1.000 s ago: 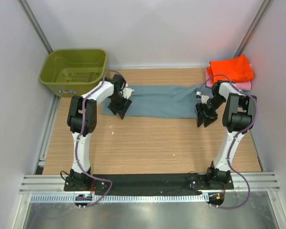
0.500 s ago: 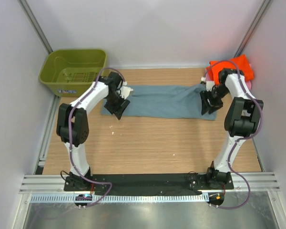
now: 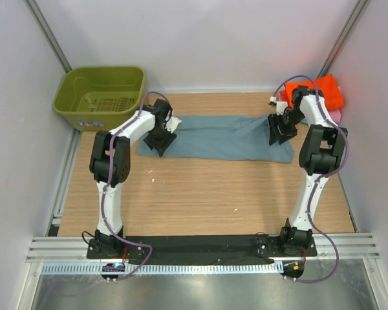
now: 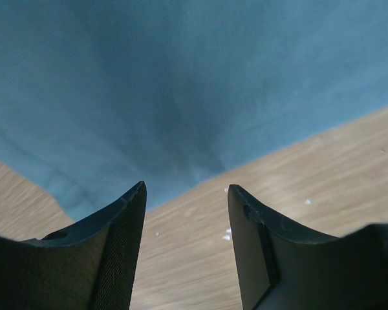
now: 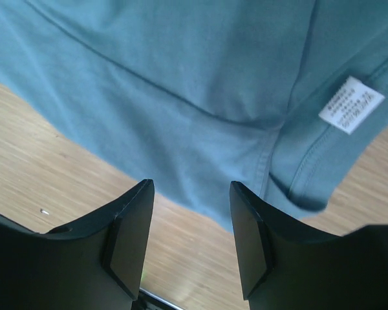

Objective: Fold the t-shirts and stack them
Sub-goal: Fold the tshirt

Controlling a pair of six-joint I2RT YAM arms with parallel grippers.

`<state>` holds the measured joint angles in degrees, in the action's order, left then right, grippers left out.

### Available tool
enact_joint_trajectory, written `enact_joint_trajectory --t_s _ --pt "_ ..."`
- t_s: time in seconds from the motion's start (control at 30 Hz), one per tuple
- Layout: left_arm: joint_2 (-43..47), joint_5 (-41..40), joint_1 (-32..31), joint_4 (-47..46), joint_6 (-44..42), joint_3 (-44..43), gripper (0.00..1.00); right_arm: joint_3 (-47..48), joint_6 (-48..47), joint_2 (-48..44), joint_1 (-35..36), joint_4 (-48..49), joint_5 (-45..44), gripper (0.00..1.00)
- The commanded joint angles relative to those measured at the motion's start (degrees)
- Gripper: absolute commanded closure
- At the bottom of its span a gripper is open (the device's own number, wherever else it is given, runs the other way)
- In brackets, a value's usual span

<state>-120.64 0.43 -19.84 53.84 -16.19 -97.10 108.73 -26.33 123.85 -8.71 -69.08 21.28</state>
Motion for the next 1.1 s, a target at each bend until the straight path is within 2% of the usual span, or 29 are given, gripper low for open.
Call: enact_joint_trajectory --t_s 0.0,0.2,0.5,0.73,1.07 --pt "-2.14 -2.01 0.32 -2.69 1.33 -2.65 0.46 4.2 0.84 3.4 0.27 1.14 0.08 0.44" --pt "-5.04 -2.1 0.59 -3.05 1.24 -2.39 0.46 5.71 0.57 7.28 0.97 1.32 -0.71 0.44" --pt "-1.36 3.43 0.5 1.34 1.16 3.57 0.48 -0.97 0.4 6.49 1.77 0.88 -2.73 0.43" --pt "6.46 6.17 -1.43 6.44 -3.41 11.39 0.49 -9.74 -0.65 2.1 1.68 -0.18 -5.19 0.44" --pt "14.72 11.61 -2.58 12.86 -5.09 15.89 0.51 -22.06 -1.71 -8.79 1.68 -0.97 -7.21 0.43"
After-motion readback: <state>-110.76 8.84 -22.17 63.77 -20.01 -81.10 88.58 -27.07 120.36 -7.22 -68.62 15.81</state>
